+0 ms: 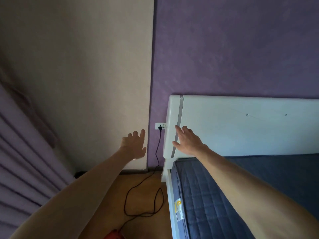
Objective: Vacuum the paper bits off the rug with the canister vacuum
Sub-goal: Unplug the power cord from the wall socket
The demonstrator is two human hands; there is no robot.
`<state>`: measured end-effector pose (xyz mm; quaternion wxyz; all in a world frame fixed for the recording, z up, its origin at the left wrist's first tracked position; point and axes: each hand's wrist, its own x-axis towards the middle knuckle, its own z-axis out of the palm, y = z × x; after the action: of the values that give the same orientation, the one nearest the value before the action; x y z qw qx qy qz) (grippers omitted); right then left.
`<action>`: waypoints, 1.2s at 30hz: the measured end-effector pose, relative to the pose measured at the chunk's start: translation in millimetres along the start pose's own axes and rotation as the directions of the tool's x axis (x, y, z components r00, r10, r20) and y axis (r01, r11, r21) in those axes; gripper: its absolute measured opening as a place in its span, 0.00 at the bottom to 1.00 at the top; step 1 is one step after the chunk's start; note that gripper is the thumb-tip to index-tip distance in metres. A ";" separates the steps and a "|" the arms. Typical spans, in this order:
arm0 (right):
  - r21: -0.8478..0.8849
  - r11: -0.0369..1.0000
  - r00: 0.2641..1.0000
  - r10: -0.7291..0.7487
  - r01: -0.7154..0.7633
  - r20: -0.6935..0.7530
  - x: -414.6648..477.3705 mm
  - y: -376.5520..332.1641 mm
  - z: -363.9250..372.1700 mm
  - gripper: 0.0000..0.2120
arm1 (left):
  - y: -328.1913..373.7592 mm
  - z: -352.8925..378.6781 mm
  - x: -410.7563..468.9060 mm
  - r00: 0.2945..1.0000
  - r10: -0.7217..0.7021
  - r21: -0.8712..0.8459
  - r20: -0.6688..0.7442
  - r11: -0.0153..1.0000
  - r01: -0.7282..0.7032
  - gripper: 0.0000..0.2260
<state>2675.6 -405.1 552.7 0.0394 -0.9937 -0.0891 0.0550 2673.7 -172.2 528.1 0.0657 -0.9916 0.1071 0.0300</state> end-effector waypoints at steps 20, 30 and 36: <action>0.035 0.991 0.989 0.126 -0.129 0.076 160.4 24.0 28.3 0.33 | -37.6 28.3 186.8 0.987 0.142 -0.051 0.072 0.989 -0.138 0.30; 0.182 0.976 0.988 0.097 -0.118 0.116 193.0 18.9 76.1 0.32 | -21.6 85.8 204.1 0.971 0.170 -0.060 0.166 0.985 -0.162 0.31; 0.405 0.903 0.984 0.078 -0.139 0.162 216.4 16.8 116.1 0.28 | -8.3 130.7 210.4 0.954 0.164 -0.116 0.253 0.984 -0.138 0.32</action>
<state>2876.6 -374.4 414.0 0.2401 -0.9596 -0.0224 0.1452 2874.8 -190.1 384.3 0.0284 -0.9699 0.1713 0.1707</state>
